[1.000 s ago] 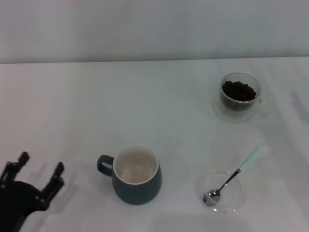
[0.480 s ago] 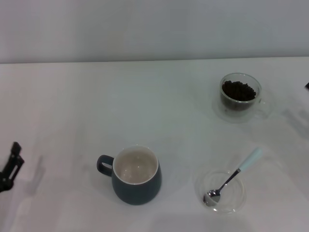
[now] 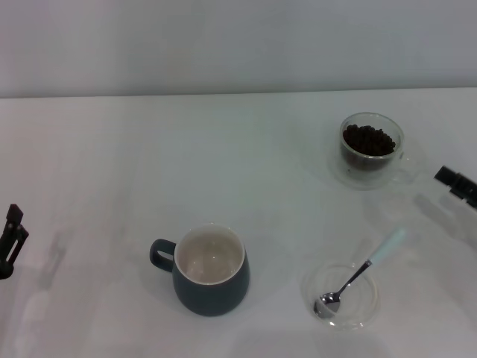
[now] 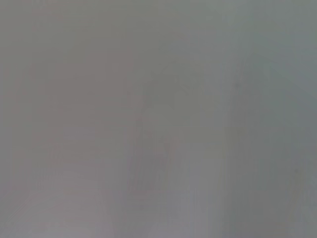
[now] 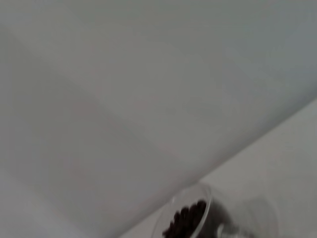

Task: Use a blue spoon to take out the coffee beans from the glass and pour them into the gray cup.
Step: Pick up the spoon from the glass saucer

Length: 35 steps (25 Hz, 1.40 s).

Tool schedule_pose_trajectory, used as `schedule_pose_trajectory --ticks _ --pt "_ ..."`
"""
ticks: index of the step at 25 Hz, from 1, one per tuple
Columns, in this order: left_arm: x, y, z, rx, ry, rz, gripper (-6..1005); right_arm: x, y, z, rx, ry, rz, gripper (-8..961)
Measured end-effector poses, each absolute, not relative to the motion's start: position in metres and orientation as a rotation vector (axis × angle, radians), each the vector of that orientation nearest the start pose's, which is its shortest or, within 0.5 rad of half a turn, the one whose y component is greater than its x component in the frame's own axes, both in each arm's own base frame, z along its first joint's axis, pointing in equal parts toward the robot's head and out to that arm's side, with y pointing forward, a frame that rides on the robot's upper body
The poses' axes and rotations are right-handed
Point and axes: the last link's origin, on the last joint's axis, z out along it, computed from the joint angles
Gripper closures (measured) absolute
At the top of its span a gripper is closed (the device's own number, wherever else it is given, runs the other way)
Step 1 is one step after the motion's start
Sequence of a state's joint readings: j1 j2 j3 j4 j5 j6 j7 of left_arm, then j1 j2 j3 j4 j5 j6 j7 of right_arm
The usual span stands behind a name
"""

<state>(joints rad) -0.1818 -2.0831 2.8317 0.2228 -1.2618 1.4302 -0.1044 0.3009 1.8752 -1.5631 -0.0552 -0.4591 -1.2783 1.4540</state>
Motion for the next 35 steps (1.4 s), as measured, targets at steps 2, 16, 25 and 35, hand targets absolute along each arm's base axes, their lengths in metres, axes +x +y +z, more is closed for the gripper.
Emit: schedule_pose_trajectory --ticks 2,16,25,35 --pt "-0.352 0.226 -0.031 -1.575 -0.57 -0.731 150 0.396 0.266 0.027 -1.698 1.535 1.065 117" --pt "-0.353 0.232 -0.029 -1.586 -0.553 -0.722 150 0.387 0.259 -0.003 -1.785 1.622 1.012 145" --pt "-0.351 0.236 -0.028 -1.592 -0.541 -0.722 149 0.382 0.253 -0.014 -1.827 1.687 0.999 163" --pt "-0.352 0.238 -0.028 -1.596 -0.55 -0.722 149 0.379 0.252 -0.018 -1.831 1.692 1.011 183"
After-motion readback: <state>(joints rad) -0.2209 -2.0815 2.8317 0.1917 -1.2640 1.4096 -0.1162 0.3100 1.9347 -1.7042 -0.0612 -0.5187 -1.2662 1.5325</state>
